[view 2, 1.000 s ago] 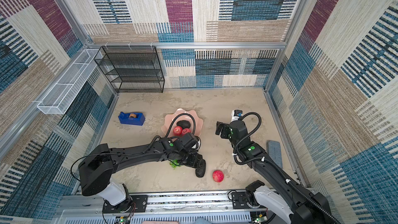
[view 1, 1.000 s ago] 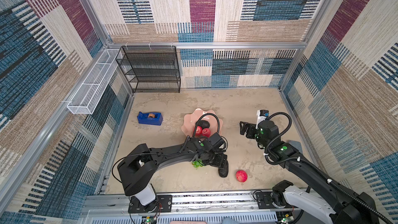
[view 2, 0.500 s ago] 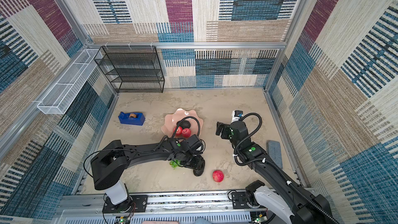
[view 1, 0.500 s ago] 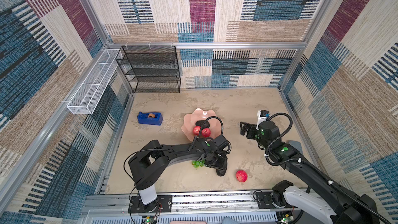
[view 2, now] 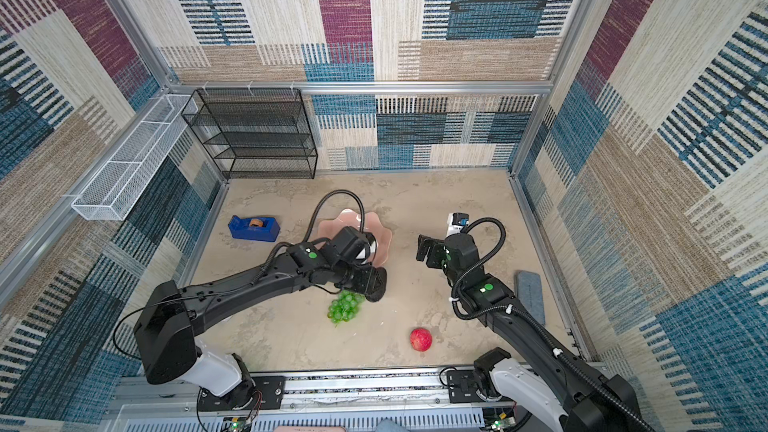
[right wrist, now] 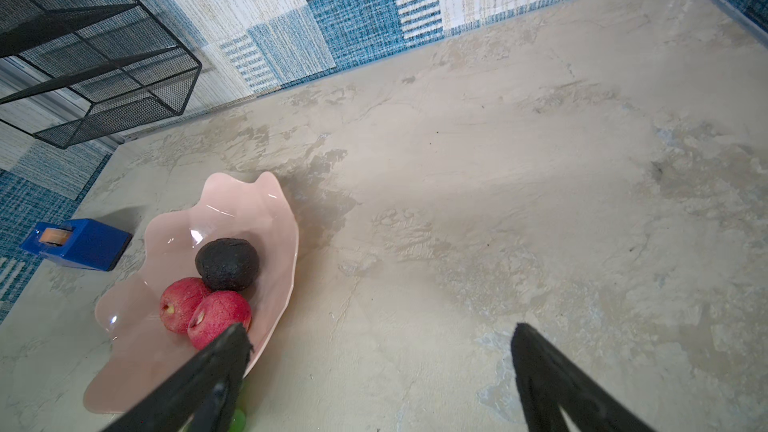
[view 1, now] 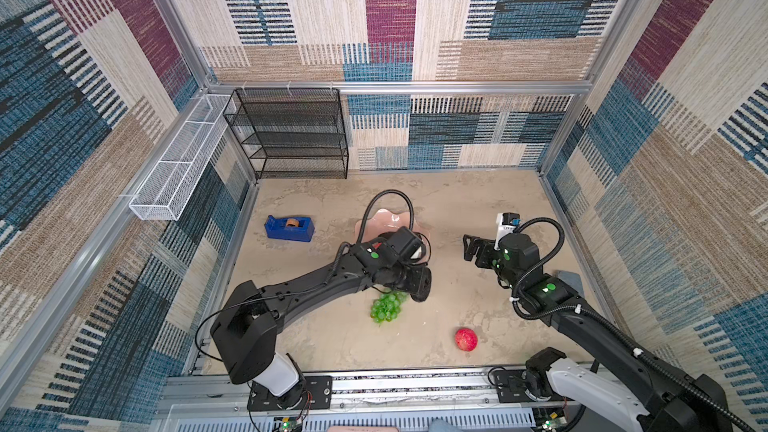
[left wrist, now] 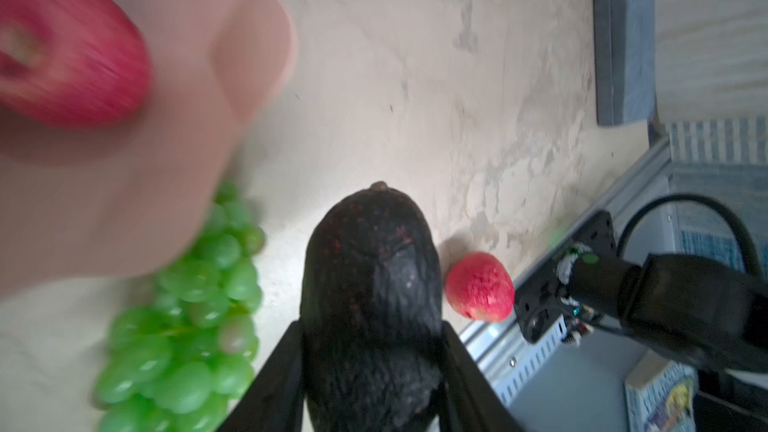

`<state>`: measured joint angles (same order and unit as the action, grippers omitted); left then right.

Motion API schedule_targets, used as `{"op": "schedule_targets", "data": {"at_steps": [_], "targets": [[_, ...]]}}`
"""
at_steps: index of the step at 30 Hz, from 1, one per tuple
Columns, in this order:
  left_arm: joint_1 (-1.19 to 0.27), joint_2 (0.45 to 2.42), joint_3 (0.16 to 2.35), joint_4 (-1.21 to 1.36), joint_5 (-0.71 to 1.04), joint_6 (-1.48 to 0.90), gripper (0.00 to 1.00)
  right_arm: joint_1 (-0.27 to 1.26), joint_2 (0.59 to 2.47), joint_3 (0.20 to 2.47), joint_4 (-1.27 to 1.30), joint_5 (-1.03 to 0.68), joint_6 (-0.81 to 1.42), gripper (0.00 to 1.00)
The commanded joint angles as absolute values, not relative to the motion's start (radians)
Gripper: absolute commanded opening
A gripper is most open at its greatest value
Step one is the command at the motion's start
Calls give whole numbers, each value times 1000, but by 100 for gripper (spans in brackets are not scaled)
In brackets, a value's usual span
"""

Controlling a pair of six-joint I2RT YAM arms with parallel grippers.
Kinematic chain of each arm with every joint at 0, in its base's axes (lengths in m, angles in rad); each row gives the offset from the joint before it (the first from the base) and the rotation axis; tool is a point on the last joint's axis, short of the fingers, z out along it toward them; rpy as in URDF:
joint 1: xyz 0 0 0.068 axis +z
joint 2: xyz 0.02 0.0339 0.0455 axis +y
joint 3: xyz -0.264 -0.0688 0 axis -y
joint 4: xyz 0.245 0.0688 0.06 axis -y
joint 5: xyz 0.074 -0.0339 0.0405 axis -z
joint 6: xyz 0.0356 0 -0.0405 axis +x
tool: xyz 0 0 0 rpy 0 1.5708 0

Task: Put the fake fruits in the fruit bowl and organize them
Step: 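Place the avocado in the bowl with left gripper while right grasps last apple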

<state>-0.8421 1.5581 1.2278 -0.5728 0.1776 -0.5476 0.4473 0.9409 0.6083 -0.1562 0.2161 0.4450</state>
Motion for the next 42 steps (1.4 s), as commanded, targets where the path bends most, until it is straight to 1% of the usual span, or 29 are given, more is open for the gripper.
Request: {"op": "schedule_targets", "data": {"at_steps": [1, 3, 8, 13, 18, 19, 23, 25, 30, 34, 37, 42], "targets": [[-759, 1572, 1296, -617, 134, -402, 38, 446, 948, 619, -144, 212, 442, 100], [-710, 1621, 1351, -631, 141, -362, 38, 447, 950, 625, -156, 212, 445, 100], [-666, 1770, 1478, -616, 147, -327, 38, 447, 955, 624, -175, 215, 454, 100], [-658, 1908, 1568, -612, 181, -336, 38, 446, 956, 620, -192, 210, 463, 100], [-655, 1980, 1605, -630, 143, -350, 40, 446, 962, 629, -264, 209, 479, 100], [-653, 1988, 1609, -634, 135, -353, 41, 447, 963, 633, -289, 204, 487, 100], [-647, 2002, 1616, -638, 110, -358, 61, 451, 968, 628, -374, 151, 520, 95], [-645, 2002, 1621, -637, 107, -359, 66, 465, 972, 619, -414, 138, 541, 93], [-634, 1954, 1614, -597, 122, -361, 70, 603, 982, 617, -533, 185, 646, 91], [-628, 1845, 1584, -524, 113, -362, 70, 729, 1004, 633, -638, 203, 766, 88], [-614, 1719, 1495, -417, 84, -365, 70, 817, 1019, 646, -733, 229, 859, 87], [-558, 1476, 1271, -229, 60, -400, 72, 950, 1029, 665, -887, 233, 1019, 86]]}}
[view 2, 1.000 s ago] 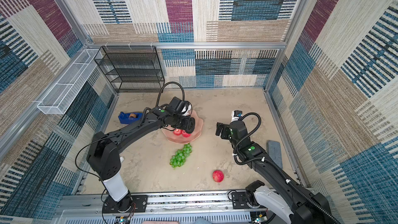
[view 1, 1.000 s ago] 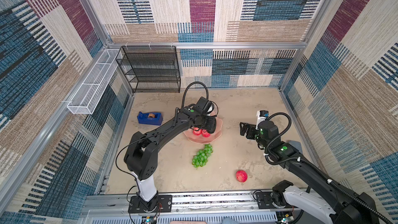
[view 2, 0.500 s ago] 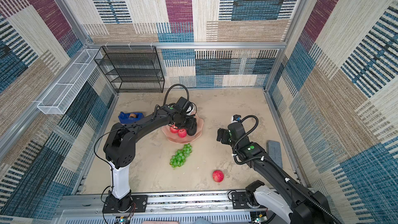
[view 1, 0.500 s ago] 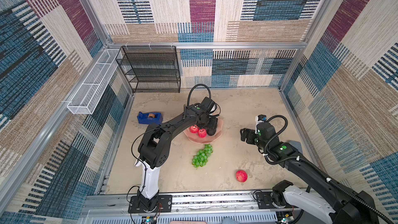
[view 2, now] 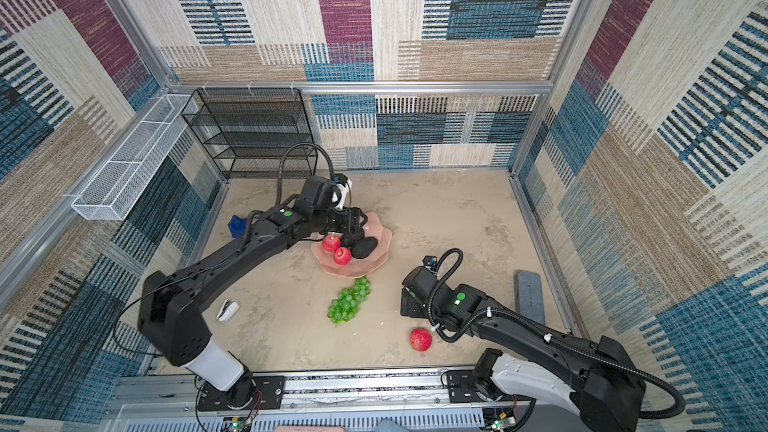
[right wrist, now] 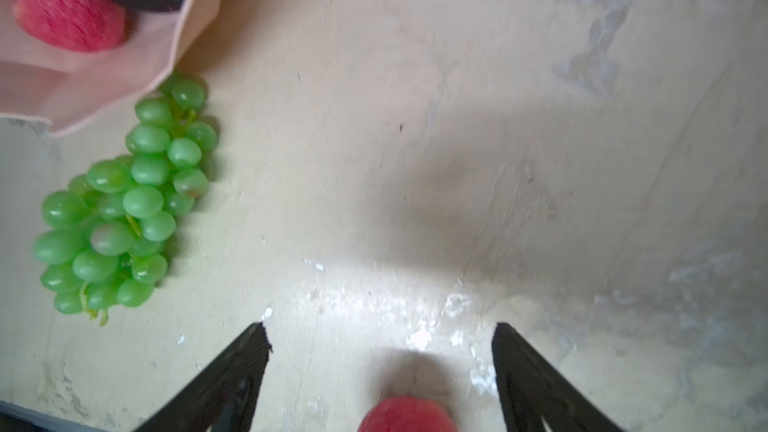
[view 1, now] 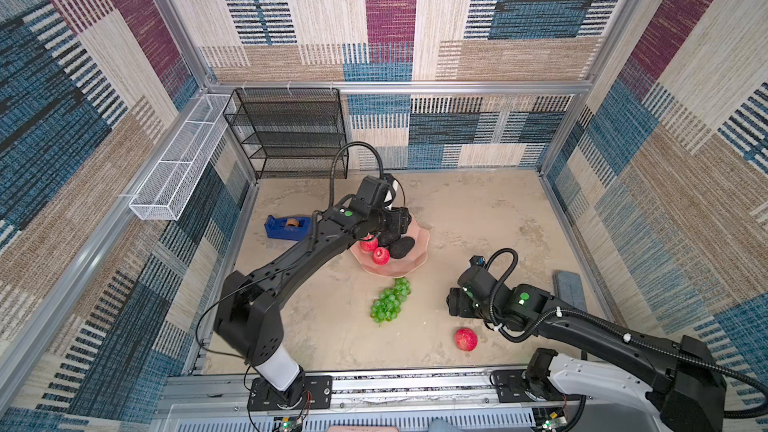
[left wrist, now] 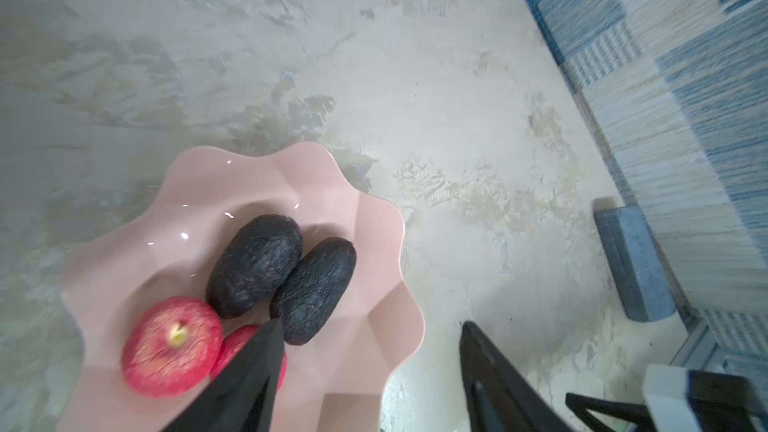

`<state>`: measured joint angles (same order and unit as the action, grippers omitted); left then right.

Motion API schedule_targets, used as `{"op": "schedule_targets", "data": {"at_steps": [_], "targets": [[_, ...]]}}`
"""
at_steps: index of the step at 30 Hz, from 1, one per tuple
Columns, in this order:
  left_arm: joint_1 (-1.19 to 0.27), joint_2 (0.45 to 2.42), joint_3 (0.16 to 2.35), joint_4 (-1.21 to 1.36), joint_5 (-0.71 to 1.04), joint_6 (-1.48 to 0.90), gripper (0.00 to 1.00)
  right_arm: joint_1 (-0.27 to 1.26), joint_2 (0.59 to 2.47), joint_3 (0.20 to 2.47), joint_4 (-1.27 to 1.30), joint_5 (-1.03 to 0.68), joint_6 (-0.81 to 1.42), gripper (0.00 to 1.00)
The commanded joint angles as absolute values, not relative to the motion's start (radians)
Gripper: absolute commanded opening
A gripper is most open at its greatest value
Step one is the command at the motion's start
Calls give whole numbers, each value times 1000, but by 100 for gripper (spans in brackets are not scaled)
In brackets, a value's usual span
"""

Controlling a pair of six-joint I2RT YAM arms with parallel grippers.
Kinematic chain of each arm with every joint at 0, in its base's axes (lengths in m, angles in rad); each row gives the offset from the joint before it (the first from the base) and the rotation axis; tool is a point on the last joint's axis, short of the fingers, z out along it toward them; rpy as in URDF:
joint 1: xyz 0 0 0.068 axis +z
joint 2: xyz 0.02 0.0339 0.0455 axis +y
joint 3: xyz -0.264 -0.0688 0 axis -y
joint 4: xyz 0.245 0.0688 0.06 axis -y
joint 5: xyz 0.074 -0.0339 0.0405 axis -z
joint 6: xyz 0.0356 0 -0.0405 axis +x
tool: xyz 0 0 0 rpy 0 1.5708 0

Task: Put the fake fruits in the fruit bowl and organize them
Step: 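Place the avocado in the bowl with left gripper while right grasps last apple, then carry the last red apple into the bowl with the right gripper and release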

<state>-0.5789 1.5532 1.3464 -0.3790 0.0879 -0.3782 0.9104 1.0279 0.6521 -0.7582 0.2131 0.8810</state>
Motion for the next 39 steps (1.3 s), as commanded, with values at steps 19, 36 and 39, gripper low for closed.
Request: {"op": "schedule_targets", "data": {"at_steps": [19, 36, 39], "targets": [[-358, 1099, 908, -151, 84, -505, 78, 1162, 1069, 531, -747, 153, 1230, 63], [-309, 937, 765, -300, 75, -502, 77, 1019, 1331, 960, -490, 348, 738, 46], [-305, 871, 737, -355, 71, -502, 78, 980, 1456, 1054, -408, 332, 610, 45]]}}
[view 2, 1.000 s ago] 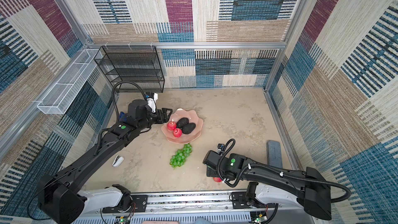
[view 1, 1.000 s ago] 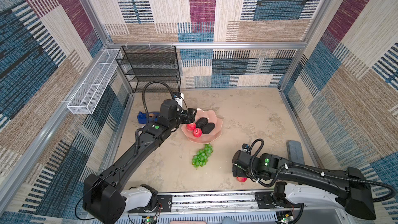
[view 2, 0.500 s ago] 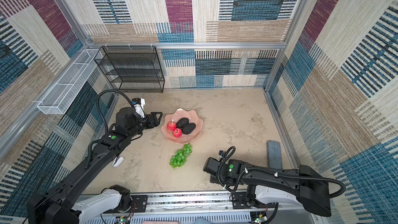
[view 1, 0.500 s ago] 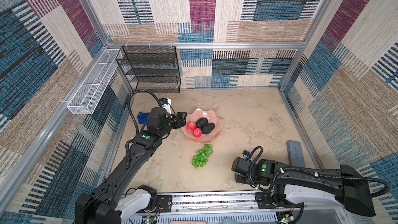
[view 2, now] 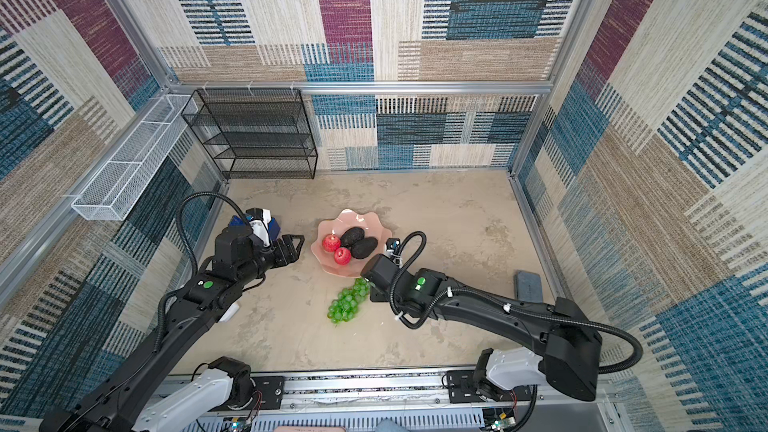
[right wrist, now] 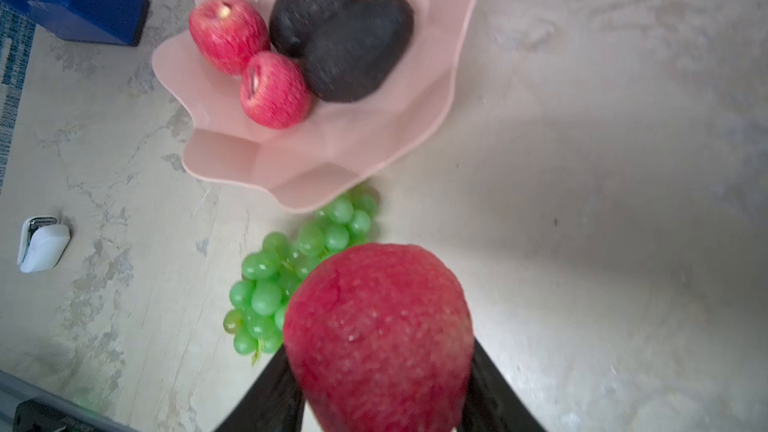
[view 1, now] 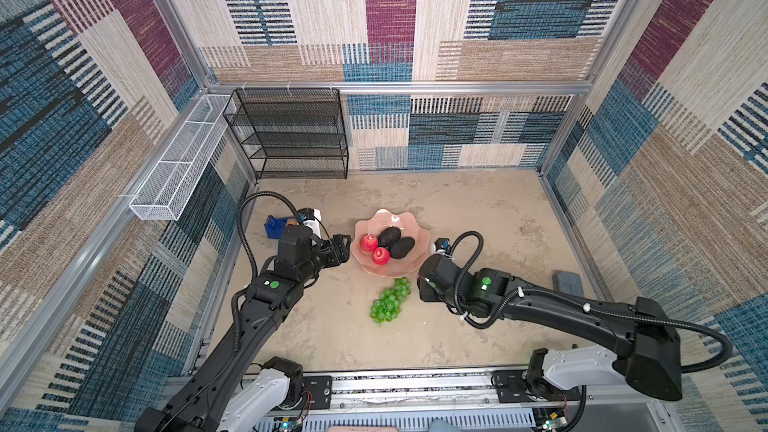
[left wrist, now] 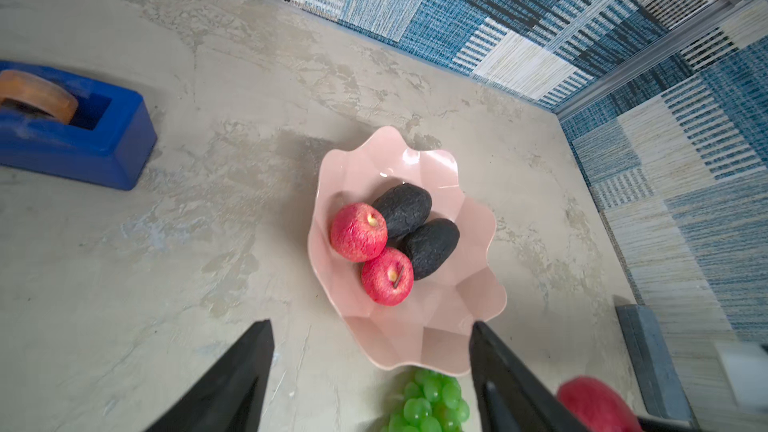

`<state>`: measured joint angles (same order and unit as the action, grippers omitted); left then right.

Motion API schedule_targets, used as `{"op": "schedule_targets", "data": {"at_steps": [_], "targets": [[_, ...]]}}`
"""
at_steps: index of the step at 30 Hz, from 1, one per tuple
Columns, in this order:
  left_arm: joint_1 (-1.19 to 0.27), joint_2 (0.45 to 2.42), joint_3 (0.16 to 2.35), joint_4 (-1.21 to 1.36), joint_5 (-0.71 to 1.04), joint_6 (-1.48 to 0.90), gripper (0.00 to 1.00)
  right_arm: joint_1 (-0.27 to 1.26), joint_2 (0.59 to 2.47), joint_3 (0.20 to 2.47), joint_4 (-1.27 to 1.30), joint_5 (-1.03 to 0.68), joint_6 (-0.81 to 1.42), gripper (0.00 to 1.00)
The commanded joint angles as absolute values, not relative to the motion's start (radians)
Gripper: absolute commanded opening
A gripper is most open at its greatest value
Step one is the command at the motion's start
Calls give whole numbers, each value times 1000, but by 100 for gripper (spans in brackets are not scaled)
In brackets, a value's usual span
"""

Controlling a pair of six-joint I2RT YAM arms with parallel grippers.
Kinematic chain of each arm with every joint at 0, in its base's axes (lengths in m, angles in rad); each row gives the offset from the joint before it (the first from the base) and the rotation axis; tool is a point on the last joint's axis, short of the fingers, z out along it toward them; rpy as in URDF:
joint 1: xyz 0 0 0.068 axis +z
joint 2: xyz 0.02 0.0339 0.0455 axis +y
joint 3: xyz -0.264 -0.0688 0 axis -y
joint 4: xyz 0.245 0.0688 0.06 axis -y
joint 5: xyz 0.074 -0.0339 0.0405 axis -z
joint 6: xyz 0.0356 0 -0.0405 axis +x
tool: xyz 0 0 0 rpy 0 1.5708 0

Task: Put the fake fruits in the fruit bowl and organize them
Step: 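Carry the last red apple into the bowl with the right gripper and release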

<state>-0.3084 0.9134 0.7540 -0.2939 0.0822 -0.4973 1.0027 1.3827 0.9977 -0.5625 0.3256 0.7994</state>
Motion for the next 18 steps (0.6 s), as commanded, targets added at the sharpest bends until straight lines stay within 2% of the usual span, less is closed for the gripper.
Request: {"op": "schedule_targets", "data": {"at_steps": [1, 6, 13, 18], "targets": [[-304, 850, 727, -372, 71, -500, 78, 967, 1495, 1080, -389, 317, 582, 45], [-303, 750, 688, -437, 113, -481, 79, 914, 1647, 1161, -287, 218, 497, 46], [-303, 716, 645, -483, 223, -504, 79, 879, 1791, 1209, -232, 133, 471, 47], [-303, 715, 605, -451, 274, -537, 79, 876, 1823, 1218, -233, 128, 490, 55]]}}
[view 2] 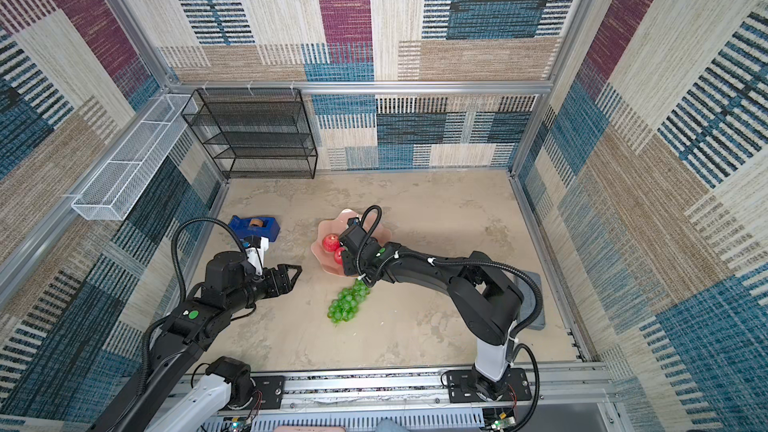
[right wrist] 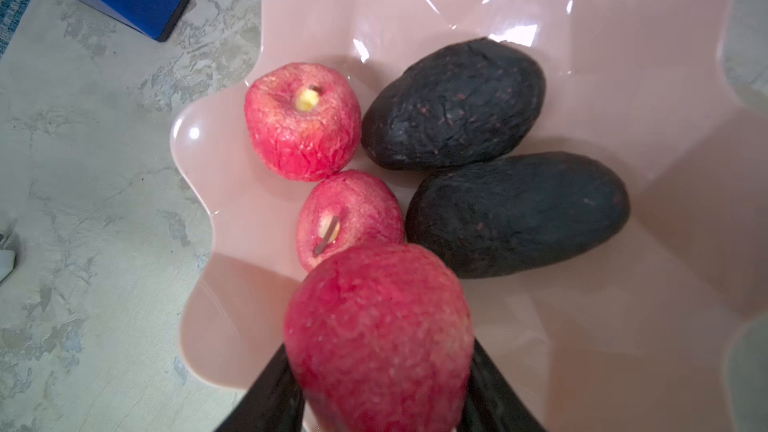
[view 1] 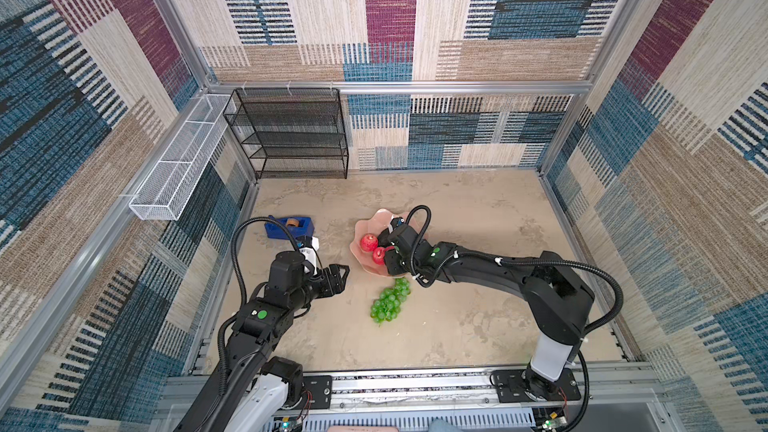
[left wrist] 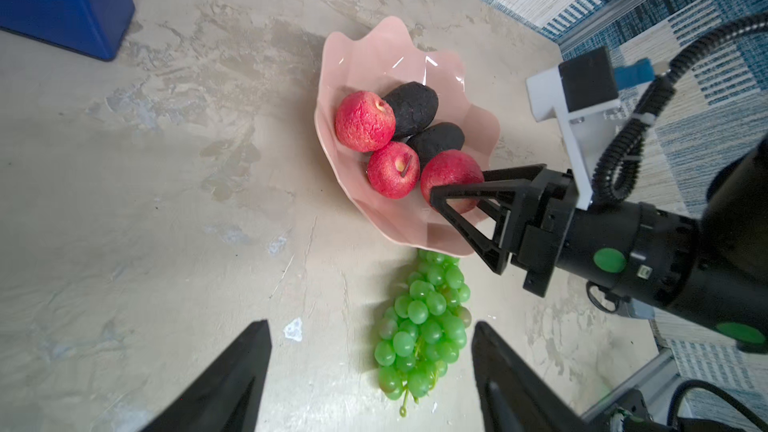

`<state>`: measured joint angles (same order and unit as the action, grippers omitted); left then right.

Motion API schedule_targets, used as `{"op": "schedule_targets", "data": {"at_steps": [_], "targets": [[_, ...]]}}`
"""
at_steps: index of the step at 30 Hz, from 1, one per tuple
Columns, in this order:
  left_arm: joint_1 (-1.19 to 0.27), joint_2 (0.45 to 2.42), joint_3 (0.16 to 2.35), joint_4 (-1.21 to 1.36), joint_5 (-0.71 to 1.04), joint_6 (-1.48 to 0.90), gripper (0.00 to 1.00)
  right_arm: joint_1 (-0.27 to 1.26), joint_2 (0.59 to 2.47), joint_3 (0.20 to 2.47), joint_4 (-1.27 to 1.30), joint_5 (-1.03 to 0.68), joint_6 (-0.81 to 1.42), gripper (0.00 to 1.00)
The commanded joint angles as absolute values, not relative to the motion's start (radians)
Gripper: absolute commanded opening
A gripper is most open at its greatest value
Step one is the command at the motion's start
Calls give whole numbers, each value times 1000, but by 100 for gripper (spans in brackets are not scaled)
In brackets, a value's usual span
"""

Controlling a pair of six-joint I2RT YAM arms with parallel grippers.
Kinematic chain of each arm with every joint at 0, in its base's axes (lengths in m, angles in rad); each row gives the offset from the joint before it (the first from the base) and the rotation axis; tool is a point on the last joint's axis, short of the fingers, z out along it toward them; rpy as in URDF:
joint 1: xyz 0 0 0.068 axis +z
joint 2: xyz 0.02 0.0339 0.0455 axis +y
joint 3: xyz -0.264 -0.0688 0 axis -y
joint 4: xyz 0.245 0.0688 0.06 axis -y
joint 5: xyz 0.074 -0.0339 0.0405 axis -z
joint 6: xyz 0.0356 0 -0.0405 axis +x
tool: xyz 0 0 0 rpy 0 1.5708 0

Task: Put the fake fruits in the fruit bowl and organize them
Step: 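Carry the last red apple into the bowl with the right gripper and release, then grasp the green grapes with the left gripper while the right gripper withdraws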

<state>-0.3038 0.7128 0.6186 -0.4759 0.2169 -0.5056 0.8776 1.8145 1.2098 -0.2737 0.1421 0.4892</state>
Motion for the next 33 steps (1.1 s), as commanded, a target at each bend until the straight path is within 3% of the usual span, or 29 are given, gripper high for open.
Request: {"op": "schedule_targets", "data": {"at_steps": [1, 14, 20, 25, 33], "targets": [[-304, 719, 601, -446, 282, -542, 79, 876, 1823, 1218, -232, 126, 491, 57], [-321, 788, 549, -336, 472, -563, 77, 842, 1646, 1177, -270, 189, 511, 81], [-481, 862, 555, -336, 396, -503, 76, 800, 1470, 1046, -220, 242, 521, 100], [-678, 1015, 581, -317, 225, -434, 75, 743, 1340, 926, -173, 236, 526, 100], [-753, 1177, 584, -168, 179, -408, 75, 710, 1245, 837, -172, 243, 549, 100]]}}
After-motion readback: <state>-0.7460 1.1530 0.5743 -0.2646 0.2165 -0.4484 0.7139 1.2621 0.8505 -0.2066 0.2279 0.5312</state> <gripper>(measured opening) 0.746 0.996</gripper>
